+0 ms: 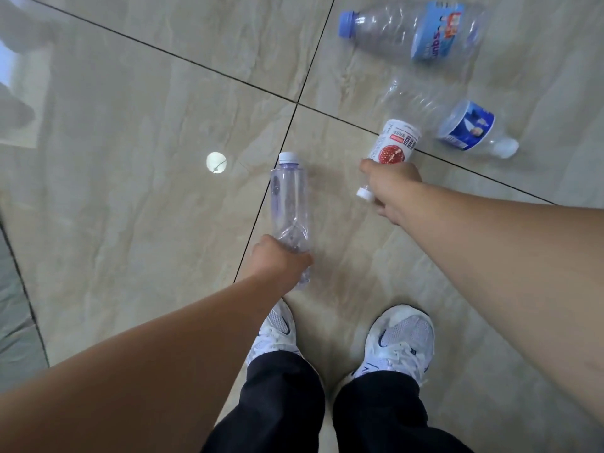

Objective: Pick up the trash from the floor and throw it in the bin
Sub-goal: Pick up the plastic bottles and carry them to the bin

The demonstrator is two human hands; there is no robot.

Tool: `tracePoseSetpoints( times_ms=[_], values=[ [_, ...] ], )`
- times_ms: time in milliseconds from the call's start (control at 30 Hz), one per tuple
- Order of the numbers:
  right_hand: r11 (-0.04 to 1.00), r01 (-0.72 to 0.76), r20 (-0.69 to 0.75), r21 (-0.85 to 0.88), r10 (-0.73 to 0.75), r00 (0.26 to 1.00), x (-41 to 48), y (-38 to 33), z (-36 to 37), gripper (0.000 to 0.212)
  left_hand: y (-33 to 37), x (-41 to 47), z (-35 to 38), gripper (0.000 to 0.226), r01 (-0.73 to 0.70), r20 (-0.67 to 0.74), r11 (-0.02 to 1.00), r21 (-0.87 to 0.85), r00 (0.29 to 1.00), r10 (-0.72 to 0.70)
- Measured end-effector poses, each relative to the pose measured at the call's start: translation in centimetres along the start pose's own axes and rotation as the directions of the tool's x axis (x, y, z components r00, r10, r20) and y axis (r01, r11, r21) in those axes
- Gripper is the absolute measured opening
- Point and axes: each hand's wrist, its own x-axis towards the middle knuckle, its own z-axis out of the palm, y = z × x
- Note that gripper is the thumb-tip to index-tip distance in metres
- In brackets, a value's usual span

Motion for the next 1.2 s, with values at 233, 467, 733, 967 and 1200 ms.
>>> tracePoseSetpoints(
  times_ms=[233, 467, 733, 967, 1200],
  values=[
    [0.974, 0.177, 0.133, -0.144, -0.158, 0.978, -3.9, 1.0, -2.9, 0.046, 0.5, -3.7, -4.7, 0.08, -0.086, -0.066, 0.991, -0.098, 0.995, 0.08],
    [0.963, 0.252, 0.173, -0.092, -0.234, 0.957, -11.9, -0.4, -8.5, 0.04, 4.1, -11.6, -9.8, 0.079, -0.2, -0.076, 0.978, -0.062, 0.978, 0.195],
    [0.974, 0.225, 0.076, 0.027, -0.226, 0.971, -24.4, -1.0, -17.9, 0.041, 9.6, -24.0, -13.6, 0.08, -0.324, 0.009, 0.946, 0.024, 0.946, 0.324],
    [0.962, 0.205, -0.019, 0.178, -0.205, 0.979, -34.5, 0.2, -25.8, 0.022, 13.3, -35.1, -16.6, 0.082, -0.433, 0.074, 0.89, 0.14, 0.901, 0.427],
    [0.893, 0.169, -0.167, 0.417, -0.108, 0.98, -42.5, 3.6, -29.7, 0.031, 14.7, -43.6, -17.8, 0.081, -0.558, 0.166, 0.769, 0.312, 0.829, 0.534]
  ],
)
